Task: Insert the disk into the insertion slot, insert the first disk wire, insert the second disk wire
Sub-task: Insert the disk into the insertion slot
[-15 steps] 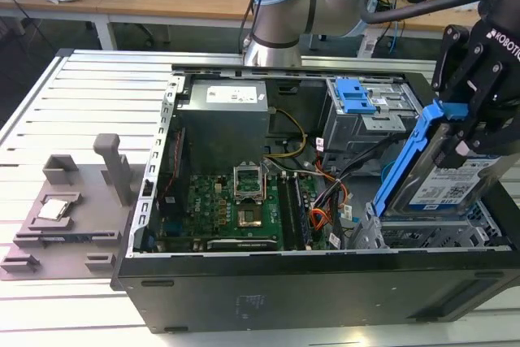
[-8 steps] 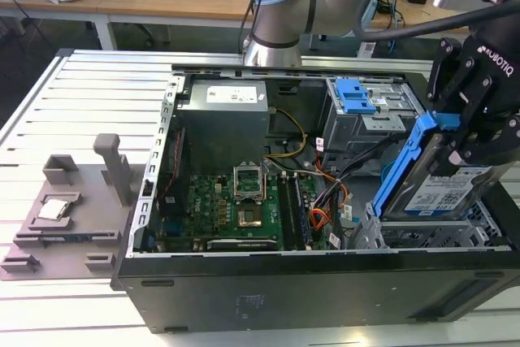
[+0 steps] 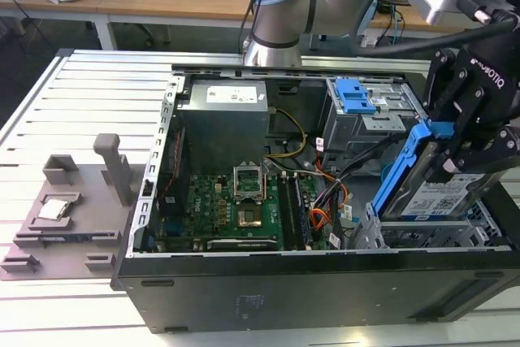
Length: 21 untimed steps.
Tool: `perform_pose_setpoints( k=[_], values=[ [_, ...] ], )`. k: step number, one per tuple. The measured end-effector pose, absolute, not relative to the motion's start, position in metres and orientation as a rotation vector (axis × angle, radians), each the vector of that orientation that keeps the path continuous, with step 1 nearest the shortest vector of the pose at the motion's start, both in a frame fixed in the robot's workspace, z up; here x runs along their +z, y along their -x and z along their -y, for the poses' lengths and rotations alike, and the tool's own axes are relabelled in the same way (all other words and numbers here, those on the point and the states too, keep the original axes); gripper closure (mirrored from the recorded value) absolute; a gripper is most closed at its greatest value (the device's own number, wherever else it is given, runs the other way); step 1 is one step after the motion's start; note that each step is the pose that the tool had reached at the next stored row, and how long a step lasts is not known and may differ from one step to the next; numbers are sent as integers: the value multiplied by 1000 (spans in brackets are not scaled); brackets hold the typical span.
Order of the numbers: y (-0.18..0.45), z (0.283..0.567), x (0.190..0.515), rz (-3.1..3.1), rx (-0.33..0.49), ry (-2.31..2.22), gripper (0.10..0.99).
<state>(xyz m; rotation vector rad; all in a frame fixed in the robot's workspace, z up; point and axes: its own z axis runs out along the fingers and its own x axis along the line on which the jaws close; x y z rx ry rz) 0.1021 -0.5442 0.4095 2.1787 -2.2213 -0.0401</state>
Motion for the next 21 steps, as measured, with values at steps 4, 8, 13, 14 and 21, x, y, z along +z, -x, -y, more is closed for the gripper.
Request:
perform_pose_setpoints(
  k=[4, 8, 13, 14, 21],
  values=[
    [-102, 544, 405, 2221, -40, -2179, 722],
    [-102, 544, 400, 2221, -40, -2179, 722],
    [-102, 544, 396, 2221, -40, -2179, 722],
    [-102, 544, 394, 2221, -40, -2179, 722],
    [-102, 544, 391, 2221, -40, -2179, 714]
  ],
)
